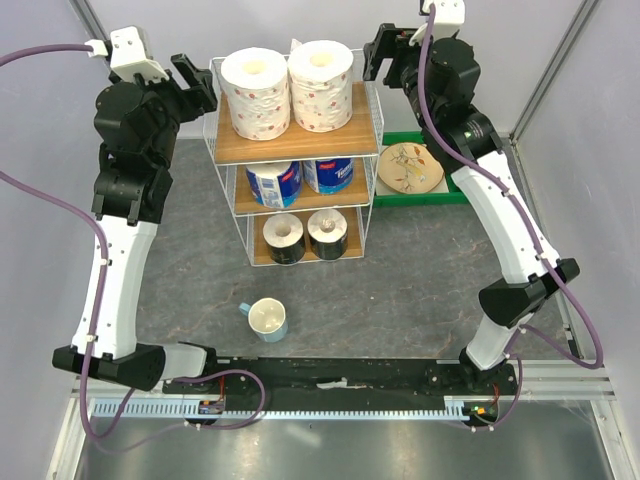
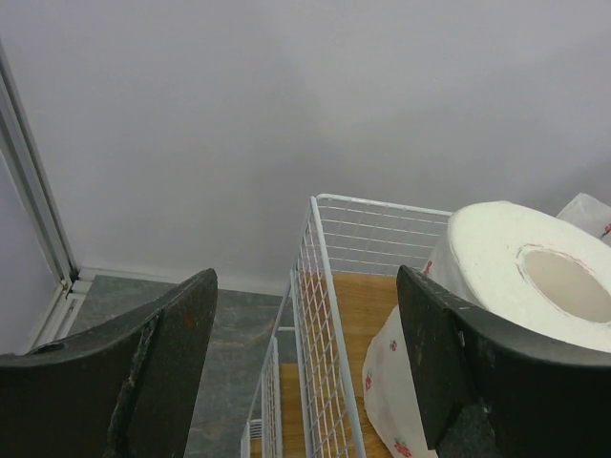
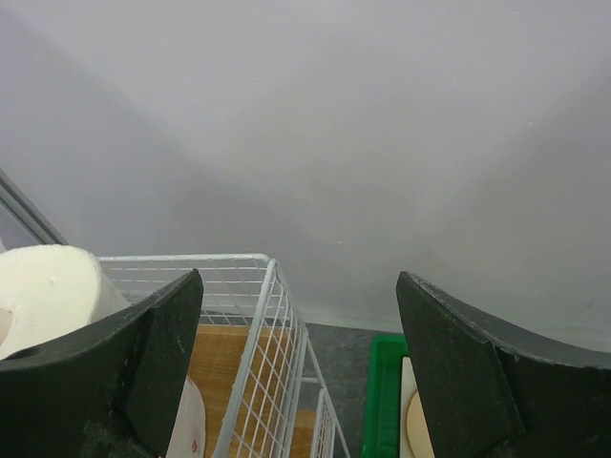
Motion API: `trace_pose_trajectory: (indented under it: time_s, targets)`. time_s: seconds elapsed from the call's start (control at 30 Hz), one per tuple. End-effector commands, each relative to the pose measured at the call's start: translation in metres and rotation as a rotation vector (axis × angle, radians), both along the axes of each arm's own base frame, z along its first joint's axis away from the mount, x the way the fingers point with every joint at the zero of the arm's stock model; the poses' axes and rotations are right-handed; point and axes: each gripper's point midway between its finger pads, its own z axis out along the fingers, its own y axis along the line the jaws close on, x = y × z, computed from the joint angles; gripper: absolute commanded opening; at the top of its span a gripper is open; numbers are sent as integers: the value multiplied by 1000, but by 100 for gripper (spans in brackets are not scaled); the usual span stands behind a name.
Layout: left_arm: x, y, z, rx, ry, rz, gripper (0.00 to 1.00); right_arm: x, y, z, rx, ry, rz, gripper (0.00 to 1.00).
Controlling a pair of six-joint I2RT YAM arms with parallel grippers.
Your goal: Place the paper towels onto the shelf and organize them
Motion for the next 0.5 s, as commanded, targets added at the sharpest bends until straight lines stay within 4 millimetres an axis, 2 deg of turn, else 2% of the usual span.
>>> trace_pose_trajectory:
  time_s: [0.0, 0.47]
  targets:
    - [4, -2, 7, 17, -34, -19, 83, -5, 11, 17, 41, -36, 63, 91]
    - [13, -17, 0, 1, -14, -91, 82, -10, 32, 13, 45, -26, 179, 90]
